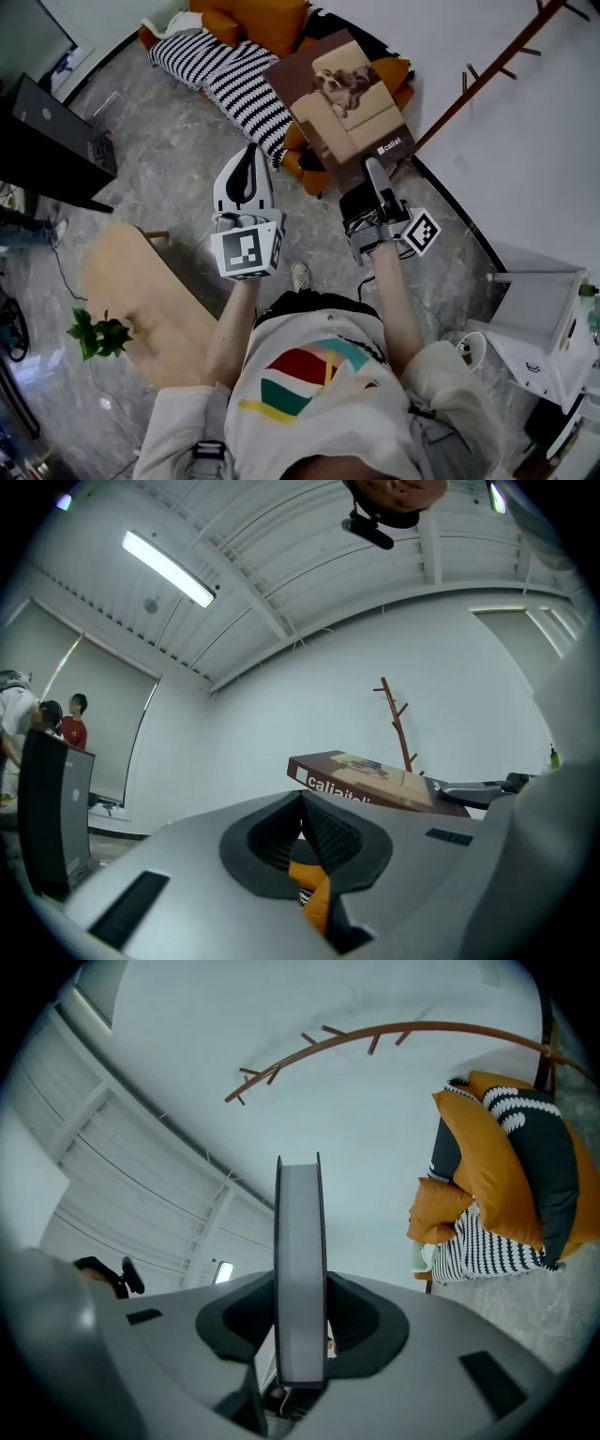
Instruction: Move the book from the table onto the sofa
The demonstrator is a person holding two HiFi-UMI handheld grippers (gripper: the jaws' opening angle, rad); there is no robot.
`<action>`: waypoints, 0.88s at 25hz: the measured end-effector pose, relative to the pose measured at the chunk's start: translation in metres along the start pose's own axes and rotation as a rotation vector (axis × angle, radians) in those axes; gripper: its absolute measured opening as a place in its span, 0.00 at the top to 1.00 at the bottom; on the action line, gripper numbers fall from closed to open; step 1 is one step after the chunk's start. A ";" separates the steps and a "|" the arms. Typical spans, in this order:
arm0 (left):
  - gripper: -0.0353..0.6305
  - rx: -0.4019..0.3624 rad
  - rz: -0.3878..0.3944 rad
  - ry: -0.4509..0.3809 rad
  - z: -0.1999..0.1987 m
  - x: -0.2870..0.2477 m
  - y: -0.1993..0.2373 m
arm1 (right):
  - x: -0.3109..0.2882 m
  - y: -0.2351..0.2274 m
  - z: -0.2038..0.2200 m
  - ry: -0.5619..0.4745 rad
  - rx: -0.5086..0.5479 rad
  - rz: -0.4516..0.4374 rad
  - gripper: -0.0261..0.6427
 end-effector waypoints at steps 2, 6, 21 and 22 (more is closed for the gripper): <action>0.94 -0.003 -0.021 -0.001 0.003 -0.016 0.011 | -0.019 -0.012 -0.003 0.014 -0.010 0.002 0.73; 0.94 -0.013 -0.049 0.007 0.010 -0.044 0.034 | -0.052 -0.032 -0.001 0.034 -0.038 0.002 0.73; 0.94 0.009 -0.071 0.022 0.058 -0.155 0.173 | -0.208 -0.128 0.030 0.045 -0.036 0.049 0.73; 0.94 0.014 -0.067 0.020 0.061 -0.162 0.183 | -0.219 -0.133 0.034 0.042 -0.031 0.050 0.73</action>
Point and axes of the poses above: the fingertips, and each gripper's own axes: x backward along the fingers, y to its left, z out of its underside, the point moved 2 cm from there along x, backward along the fingers, and after that the axes turned 5 degrees about -y, right-handed, at the moved point
